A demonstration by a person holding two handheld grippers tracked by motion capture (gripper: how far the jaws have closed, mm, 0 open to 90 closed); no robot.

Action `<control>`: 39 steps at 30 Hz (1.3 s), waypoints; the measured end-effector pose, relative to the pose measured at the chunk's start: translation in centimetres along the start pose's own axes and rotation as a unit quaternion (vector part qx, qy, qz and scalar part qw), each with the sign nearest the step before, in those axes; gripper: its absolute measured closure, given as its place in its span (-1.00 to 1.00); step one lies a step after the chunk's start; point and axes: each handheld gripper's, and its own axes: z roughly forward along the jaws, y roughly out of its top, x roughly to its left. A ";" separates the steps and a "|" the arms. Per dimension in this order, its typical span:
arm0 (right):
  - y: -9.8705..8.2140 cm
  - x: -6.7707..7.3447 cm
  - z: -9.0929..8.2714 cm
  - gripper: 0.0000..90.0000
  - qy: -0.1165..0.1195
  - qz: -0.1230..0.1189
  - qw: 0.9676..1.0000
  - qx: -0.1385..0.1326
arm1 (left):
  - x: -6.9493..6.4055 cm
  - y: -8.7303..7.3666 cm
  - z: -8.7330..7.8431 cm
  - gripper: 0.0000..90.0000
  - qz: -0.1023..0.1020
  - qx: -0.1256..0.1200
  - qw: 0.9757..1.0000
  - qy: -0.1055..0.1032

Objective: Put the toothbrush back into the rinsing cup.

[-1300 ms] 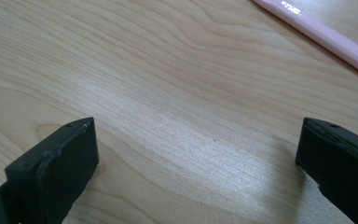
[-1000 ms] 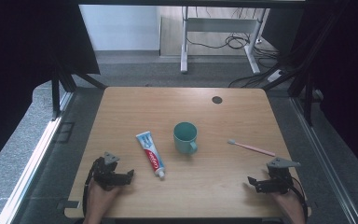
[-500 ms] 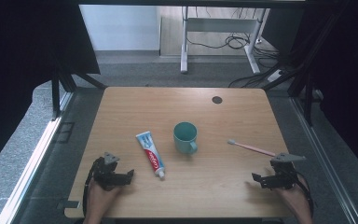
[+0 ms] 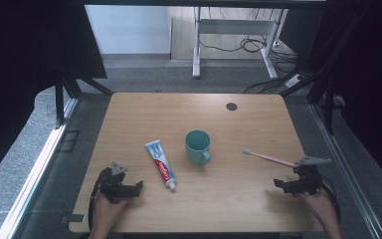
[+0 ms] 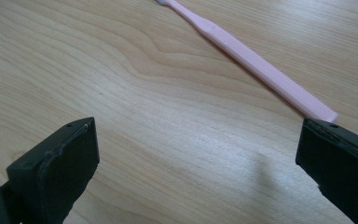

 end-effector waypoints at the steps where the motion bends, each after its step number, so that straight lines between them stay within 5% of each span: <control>1: 0.2 -0.2 0.0 -1.00 0.001 0.001 1.000 0.004 | 0.0 0.0 0.0 -1.00 0.000 0.000 1.000 0.000; 10: 1.9 -1.2 0.0 -0.90 0.005 0.005 0.999 0.039 | 0.0 0.0 0.0 -1.00 0.000 0.000 1.000 0.000; 17: 3.1 -2.1 0.4 -0.83 0.001 -0.012 0.999 0.050 | 0.0 0.0 0.0 -1.00 0.000 0.000 1.000 0.000; 28: 4.9 -3.1 1.6 -0.52 -0.007 -0.041 0.994 0.102 | 0.0 0.0 0.0 -1.00 0.000 0.001 1.000 0.000; 39: 6.6 -3.9 2.6 0.70 -0.016 -0.014 0.990 0.139 | 0.0 0.0 0.0 -1.00 0.000 0.001 1.000 0.000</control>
